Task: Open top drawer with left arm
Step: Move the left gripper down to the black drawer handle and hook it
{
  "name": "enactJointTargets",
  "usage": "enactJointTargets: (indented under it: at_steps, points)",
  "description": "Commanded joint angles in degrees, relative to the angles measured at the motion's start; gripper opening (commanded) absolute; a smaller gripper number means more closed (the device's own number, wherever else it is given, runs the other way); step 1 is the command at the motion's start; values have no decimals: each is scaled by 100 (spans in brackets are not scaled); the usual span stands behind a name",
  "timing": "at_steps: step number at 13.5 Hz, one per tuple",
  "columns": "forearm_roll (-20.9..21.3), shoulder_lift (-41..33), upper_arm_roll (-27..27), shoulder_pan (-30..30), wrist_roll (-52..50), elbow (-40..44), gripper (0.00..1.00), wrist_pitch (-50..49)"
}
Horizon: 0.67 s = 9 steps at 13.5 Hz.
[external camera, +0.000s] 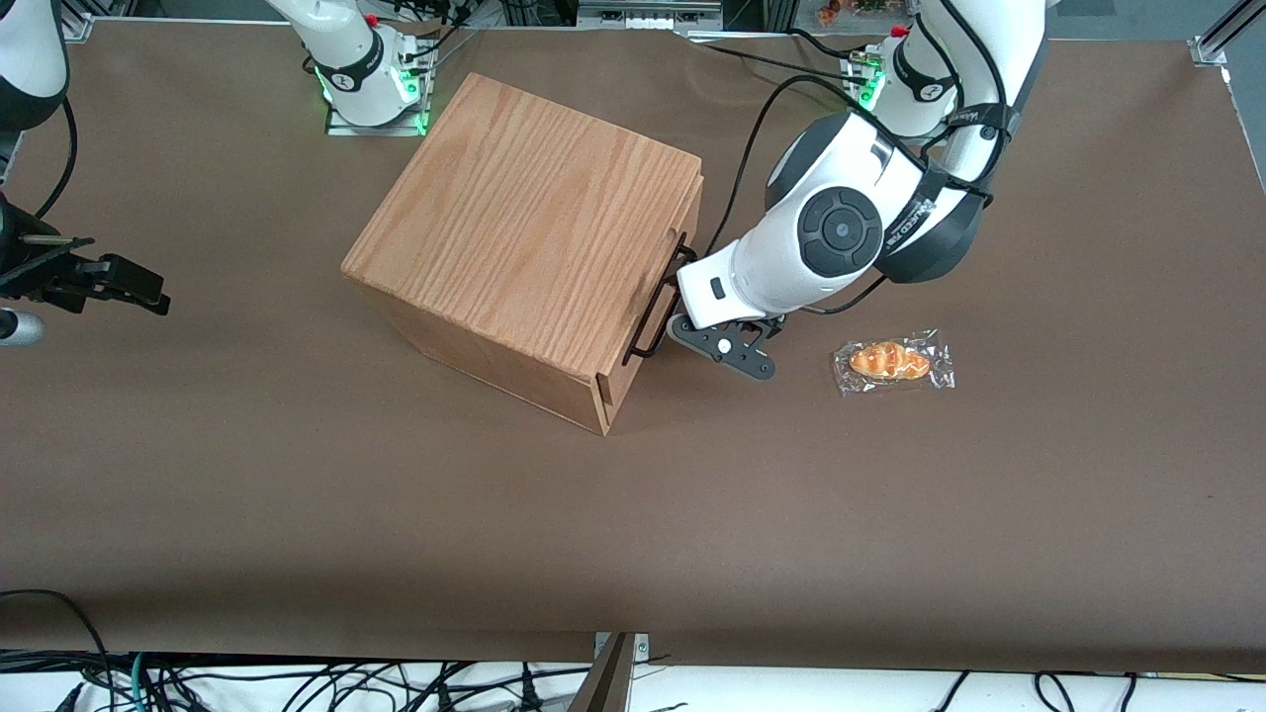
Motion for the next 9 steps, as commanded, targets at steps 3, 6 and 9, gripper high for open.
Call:
enactJointTargets:
  at_steps: [3, 6, 9]
  points:
    - [-127, 205, 49, -64, 211, 206, 100, 47]
    - [-127, 275, 49, -90, 255, 189, 100, 152]
    - [-127, 345, 49, -126, 475, 197, 100, 179]
